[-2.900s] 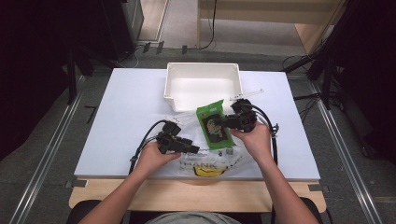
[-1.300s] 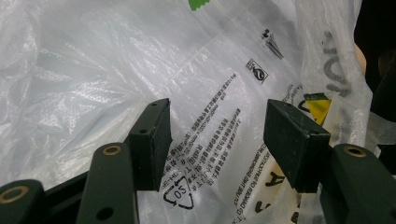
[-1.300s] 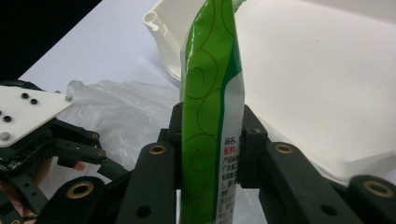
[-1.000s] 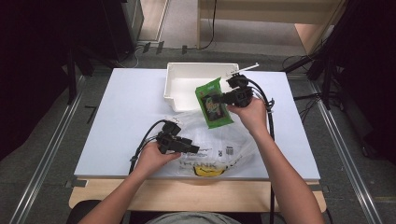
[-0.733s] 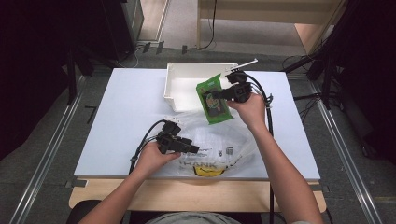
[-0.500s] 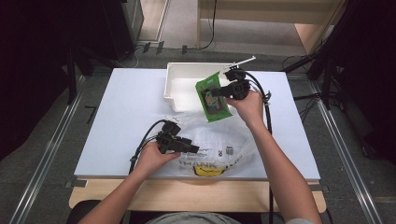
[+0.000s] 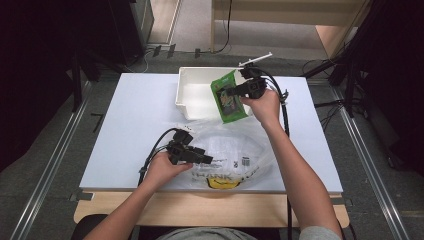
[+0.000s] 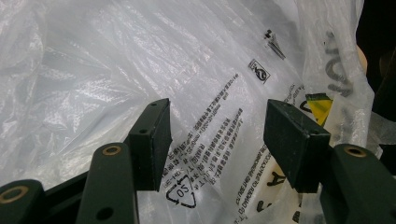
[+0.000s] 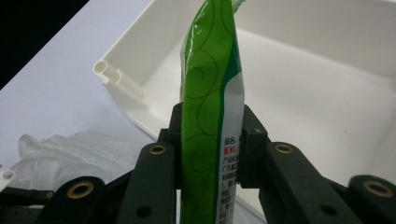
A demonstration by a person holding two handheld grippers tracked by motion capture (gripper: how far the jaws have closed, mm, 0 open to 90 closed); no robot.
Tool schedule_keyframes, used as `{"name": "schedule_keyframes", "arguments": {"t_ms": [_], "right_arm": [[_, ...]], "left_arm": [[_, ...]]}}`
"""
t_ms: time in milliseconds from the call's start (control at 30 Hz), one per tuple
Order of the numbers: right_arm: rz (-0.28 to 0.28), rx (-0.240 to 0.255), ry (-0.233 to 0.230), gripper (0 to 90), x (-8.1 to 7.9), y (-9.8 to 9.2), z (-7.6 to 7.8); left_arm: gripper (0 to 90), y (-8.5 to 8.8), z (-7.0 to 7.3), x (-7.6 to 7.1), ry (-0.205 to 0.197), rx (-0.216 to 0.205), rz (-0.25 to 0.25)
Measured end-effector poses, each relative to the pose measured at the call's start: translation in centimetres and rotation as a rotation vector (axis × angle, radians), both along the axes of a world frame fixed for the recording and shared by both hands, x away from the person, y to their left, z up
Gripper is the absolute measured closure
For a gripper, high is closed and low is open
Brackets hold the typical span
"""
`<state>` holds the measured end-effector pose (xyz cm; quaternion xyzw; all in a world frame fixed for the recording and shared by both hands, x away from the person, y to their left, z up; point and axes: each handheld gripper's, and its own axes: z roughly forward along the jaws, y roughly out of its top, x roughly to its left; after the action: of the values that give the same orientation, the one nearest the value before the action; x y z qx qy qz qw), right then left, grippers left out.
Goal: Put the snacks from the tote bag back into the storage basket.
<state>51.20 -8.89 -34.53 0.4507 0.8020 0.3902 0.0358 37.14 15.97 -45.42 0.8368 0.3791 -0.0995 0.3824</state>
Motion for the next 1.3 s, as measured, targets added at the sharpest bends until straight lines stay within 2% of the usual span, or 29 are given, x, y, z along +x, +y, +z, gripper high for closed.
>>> {"name": "schedule_keyframes", "arguments": {"t_ms": [367,600,733,833,967,1133,1233,1300], "right_arm": [[-0.023,0.004,-0.01,74.2,1.7,0.7,0.8],[-0.028,-0.014,-0.005,74.1,2.5,1.0,1.1],[-0.042,0.011,-0.027,74.2,3.0,0.8,1.4],[-0.045,-0.015,-0.017,74.2,3.5,0.8,1.5],[-0.055,-0.018,-0.018,74.2,4.0,1.0,1.6],[-0.067,-0.002,-0.021,74.2,4.8,1.3,1.2],[-0.069,-0.024,-0.026,74.2,5.3,1.7,0.8],[-0.065,-0.016,-0.025,74.2,5.6,2.0,0.6]], "left_arm": [[42.3,0.0,0.0,0.0,-0.003,0.005,-0.003],[42.3,0.0,0.0,0.0,-0.003,0.004,-0.002],[42.3,0.0,0.0,0.0,0.001,0.001,-0.003],[42.3,0.0,0.0,0.0,0.0,0.001,-0.003],[42.2,0.0,0.0,0.0,0.0,0.0,-0.005],[42.2,0.0,0.0,0.0,0.007,-0.009,-0.005],[42.1,0.0,0.0,0.0,0.004,-0.005,-0.009],[42.2,0.0,0.0,0.0,0.005,-0.008,-0.008]]}}
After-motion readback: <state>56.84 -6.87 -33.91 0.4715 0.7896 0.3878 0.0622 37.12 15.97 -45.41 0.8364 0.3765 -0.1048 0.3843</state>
